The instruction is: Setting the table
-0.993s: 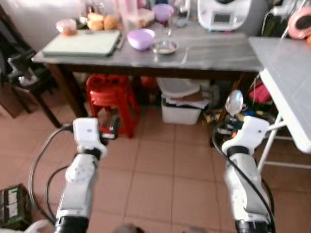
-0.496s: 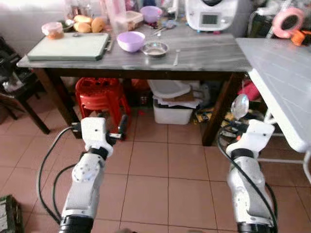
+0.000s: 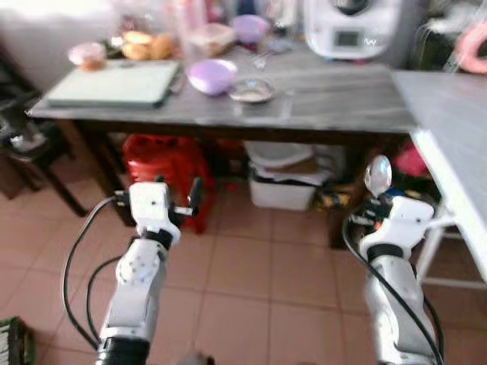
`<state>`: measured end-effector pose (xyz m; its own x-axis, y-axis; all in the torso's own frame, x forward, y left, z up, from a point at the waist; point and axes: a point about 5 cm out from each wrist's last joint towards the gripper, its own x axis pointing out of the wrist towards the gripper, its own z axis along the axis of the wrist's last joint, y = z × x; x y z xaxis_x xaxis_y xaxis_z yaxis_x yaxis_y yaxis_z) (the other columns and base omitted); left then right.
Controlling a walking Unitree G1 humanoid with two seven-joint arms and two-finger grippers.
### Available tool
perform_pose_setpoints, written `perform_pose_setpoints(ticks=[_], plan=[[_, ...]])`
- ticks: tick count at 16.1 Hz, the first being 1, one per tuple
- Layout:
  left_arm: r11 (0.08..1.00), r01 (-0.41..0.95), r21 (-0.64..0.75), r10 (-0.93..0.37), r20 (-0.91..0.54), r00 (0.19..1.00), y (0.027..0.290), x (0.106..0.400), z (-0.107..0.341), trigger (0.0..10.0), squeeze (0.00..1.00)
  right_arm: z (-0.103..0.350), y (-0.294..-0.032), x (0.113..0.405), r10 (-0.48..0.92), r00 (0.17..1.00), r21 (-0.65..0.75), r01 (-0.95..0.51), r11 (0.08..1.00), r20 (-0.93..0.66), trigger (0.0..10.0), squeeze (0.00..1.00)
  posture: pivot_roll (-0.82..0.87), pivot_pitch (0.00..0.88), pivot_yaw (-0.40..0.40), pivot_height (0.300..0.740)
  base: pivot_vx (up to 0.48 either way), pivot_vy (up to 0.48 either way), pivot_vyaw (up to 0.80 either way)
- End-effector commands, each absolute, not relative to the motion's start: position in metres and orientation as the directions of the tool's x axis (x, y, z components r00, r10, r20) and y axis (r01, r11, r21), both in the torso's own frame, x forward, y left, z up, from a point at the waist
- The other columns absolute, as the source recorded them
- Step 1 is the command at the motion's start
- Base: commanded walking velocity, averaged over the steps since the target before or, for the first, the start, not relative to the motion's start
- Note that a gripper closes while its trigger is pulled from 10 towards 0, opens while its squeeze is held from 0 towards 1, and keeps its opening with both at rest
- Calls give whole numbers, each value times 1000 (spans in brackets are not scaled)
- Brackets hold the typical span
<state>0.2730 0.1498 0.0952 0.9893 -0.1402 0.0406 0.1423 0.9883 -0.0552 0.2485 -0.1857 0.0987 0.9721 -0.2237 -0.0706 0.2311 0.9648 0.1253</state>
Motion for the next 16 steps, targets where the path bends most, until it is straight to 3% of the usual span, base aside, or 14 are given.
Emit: perform_pose_setpoints(ticks=[1, 16], plan=[[991, 129, -47, -126, 60, 990, 153, 276, 100, 10000, 0, 106, -183, 250, -209, 977, 126, 212, 969, -40, 10000, 0, -58, 0, 38, 740, 394, 0, 0], [986, 153, -67, -150, 50, 987, 146, 276, 99, 10000, 0, 111, -179, 257, -172, 985, 121, 174, 977, -28, 10000, 0, -57, 0, 31, 740, 411, 0, 0]])
